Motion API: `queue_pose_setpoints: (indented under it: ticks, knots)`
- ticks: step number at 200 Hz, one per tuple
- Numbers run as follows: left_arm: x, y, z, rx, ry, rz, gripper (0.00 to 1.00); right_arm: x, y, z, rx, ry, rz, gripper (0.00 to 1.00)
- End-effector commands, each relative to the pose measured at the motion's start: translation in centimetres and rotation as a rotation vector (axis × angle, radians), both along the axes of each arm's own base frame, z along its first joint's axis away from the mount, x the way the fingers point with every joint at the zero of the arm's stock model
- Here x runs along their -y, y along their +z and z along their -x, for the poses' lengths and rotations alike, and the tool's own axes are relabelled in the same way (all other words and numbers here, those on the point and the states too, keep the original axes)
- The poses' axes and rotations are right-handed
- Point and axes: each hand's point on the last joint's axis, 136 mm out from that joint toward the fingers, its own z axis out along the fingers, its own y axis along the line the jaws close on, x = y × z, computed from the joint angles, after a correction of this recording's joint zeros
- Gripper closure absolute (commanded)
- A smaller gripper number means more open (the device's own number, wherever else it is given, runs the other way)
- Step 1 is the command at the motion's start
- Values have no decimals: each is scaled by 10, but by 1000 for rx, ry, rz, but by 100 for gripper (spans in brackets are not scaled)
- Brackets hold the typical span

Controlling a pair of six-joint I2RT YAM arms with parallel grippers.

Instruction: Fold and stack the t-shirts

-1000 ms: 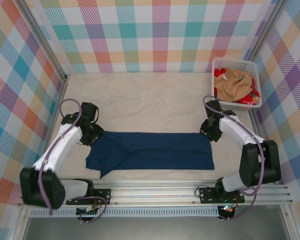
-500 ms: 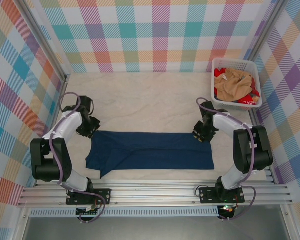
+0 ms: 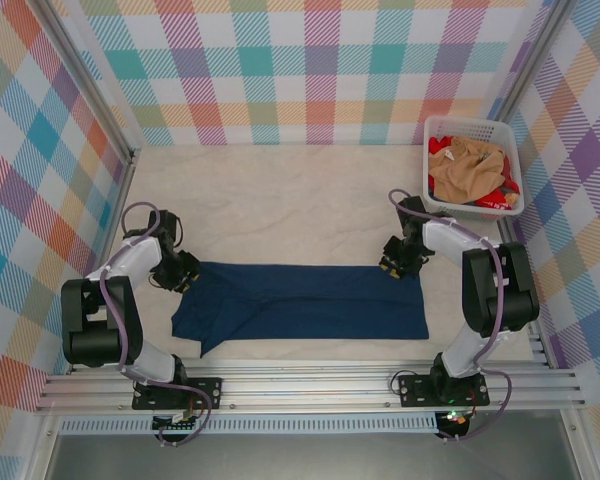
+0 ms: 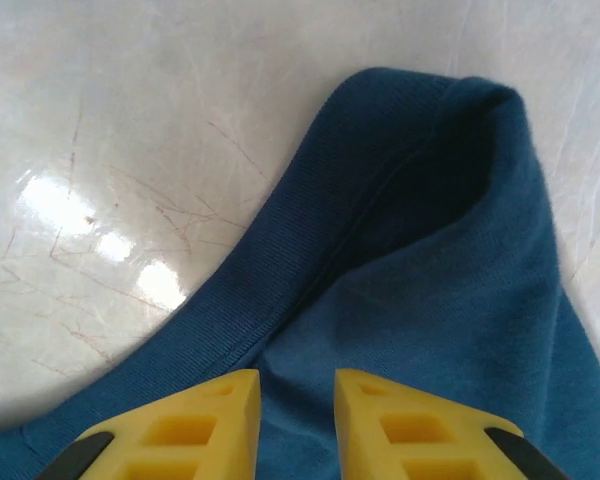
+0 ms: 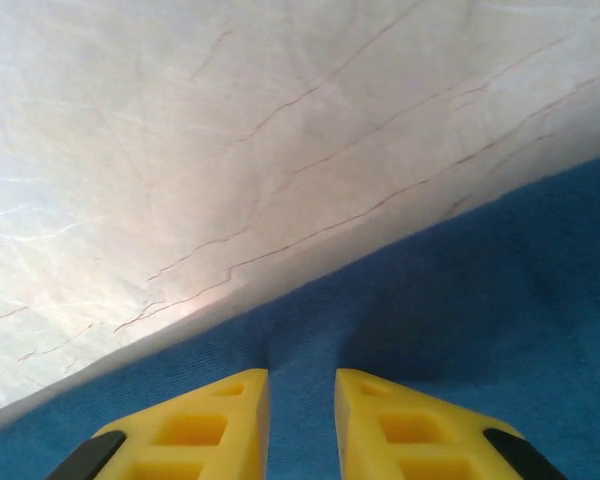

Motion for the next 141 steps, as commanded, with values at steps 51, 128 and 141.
queue_pose_setpoints:
  ticks: [51, 128, 141]
  knots:
    - [4, -13, -1, 34, -89, -3, 70, -28, 8, 3, 0, 70, -138, 70]
    - [8, -21, -3, 43, -117, -17, 75, -32, 7, 2, -7, 66, -146, 69]
    - [8, -19, -7, 57, -114, -21, 80, -32, 7, 1, -7, 68, -145, 69]
